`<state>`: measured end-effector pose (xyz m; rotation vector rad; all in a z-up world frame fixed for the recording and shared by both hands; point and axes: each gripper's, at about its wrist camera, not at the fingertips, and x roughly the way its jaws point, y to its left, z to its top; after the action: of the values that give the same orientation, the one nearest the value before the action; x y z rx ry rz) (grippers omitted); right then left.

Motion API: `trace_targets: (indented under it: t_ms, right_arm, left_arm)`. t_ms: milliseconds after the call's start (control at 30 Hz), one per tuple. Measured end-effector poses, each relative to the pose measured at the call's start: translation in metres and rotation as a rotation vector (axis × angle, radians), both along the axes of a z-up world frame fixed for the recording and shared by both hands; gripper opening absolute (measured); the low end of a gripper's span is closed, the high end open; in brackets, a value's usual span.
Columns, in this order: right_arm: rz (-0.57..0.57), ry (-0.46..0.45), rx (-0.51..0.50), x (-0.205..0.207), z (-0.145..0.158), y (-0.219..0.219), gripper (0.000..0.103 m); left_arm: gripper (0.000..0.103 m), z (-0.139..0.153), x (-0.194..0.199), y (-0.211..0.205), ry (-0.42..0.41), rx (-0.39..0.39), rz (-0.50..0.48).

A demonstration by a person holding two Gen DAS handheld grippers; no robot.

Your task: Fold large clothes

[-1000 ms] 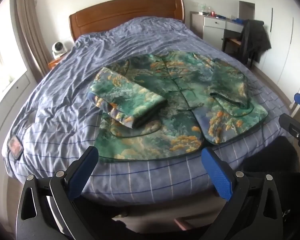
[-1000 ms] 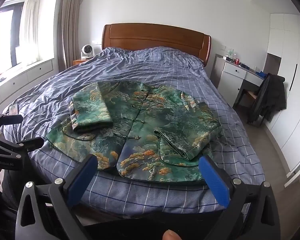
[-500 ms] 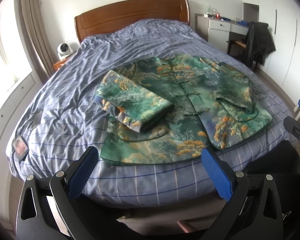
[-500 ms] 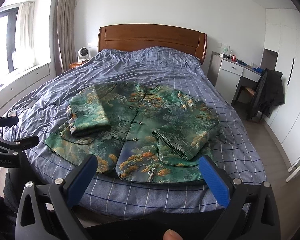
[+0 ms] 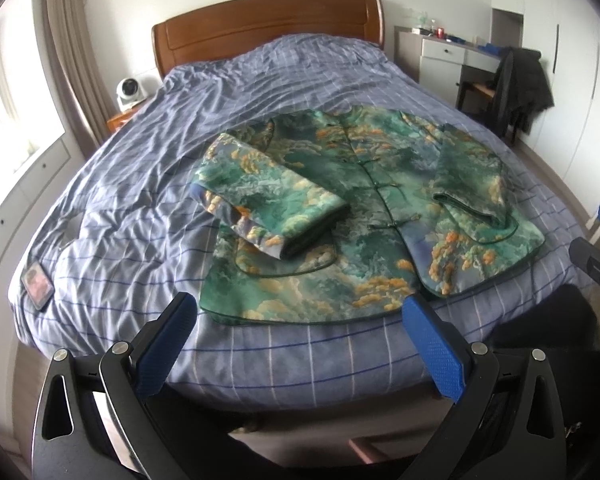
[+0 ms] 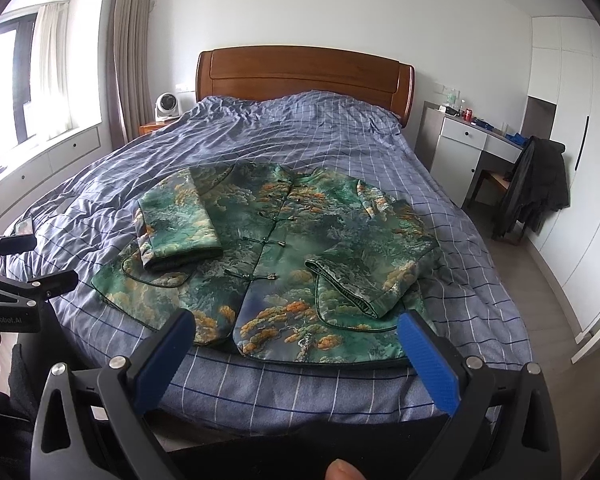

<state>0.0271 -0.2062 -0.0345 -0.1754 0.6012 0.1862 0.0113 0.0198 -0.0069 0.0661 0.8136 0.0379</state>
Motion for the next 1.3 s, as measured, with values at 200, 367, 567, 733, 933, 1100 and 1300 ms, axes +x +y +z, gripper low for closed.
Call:
trace_targets:
  t_ms: [200,367,567,733,933,1100,1300]
  right_arm:
    - [0.000,0.003,-0.001,0.0006,-0.0004,0.0015,0.103]
    - [-0.002,0.004,0.000,0.0013,-0.0006,0.0019,0.103]
    - [0.001,0.005,-0.001,0.0010,-0.0009,0.0030,0.103]
    - [0.001,0.006,0.001,0.0009,-0.0007,0.0036,0.103]
    - [0.000,0.003,0.000,0.0010,-0.0007,0.0033,0.103]
    - [0.001,0.006,0.001,0.0012,-0.0007,0.0033,0.103]
    - [0.005,0.007,0.001,0.0021,-0.0001,0.0057,0.103]
  left_arm:
    - [0.102,-0.0001,0.0002,0.0003,0.000,-0.001,-0.003]
    - [0.102,0.0000,0.0007,-0.0005,0.001,-0.001,-0.005]
    - [0.102,-0.0005,0.0011,-0.0026,0.001,-0.001,-0.007]
    - [0.102,-0.0004,0.0013,-0.0030,0.001,0.000,-0.008]
    - [0.102,-0.0004,0.0012,-0.0034,0.000,0.000,-0.008]
    - [0.102,-0.0004,0.0014,-0.0037,0.002,0.000,-0.008]
    - [0.102,-0.0003,0.0013,-0.0035,0.001,0.001,-0.007]
